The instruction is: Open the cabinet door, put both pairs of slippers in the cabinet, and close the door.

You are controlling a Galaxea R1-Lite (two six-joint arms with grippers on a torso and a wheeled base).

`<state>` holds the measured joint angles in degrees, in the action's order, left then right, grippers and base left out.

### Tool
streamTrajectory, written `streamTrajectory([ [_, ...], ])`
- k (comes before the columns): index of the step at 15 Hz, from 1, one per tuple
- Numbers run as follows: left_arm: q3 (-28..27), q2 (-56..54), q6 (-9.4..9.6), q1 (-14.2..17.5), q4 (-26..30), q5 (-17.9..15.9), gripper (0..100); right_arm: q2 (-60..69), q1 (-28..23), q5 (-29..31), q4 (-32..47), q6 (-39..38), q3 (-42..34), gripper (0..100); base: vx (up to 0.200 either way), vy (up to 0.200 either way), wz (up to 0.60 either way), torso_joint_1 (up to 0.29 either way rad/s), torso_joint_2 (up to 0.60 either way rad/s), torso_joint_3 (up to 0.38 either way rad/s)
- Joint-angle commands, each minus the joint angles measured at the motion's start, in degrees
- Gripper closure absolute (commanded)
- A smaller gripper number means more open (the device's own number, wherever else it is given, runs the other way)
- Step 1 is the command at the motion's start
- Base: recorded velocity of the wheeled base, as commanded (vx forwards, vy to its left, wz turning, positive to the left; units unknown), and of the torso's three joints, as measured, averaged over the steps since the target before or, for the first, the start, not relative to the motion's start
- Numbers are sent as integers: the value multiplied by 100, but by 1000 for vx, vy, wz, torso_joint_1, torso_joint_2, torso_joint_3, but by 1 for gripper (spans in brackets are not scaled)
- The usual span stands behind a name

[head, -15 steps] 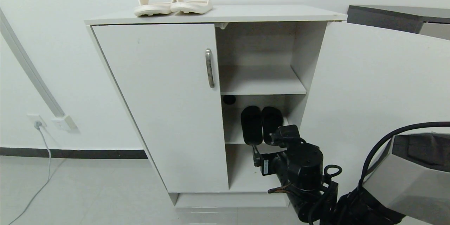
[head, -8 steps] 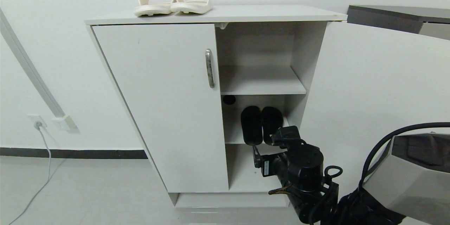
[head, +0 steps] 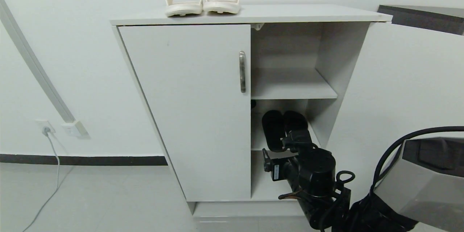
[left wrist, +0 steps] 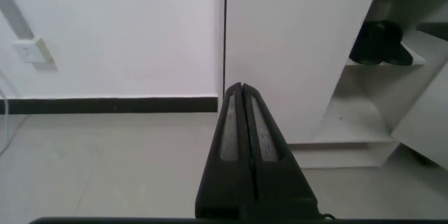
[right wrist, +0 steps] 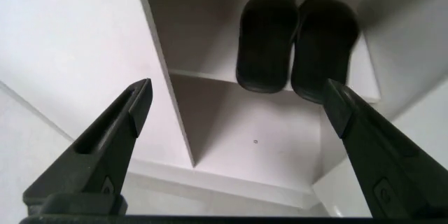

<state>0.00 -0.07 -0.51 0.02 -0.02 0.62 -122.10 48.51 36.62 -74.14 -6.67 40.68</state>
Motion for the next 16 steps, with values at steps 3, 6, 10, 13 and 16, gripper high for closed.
streamTrajectory([
  [3,0,7,-2,6,-6,-1,100,-15,10,-32,-135,8,-104,0,0,200,0,2,2,1],
  [6,0,7,-2,6,-6,8,100,-15,10,-67,-162,16,-113,0,0,200,0,6,1,-1],
  [10,0,7,-10,6,2,8,100,-24,-17,-67,-162,16,-122,0,0,100,0,-1,0,0],
  [13,0,7,-10,6,-6,8,100,-51,-201,-67,-223,16,-122,0,0,0,0,0,0,0],
  [16,0,7,-10,6,-6,8,100,-42,-228,-436,-540,131,-289,0,0,0,0,0,0,0],
])
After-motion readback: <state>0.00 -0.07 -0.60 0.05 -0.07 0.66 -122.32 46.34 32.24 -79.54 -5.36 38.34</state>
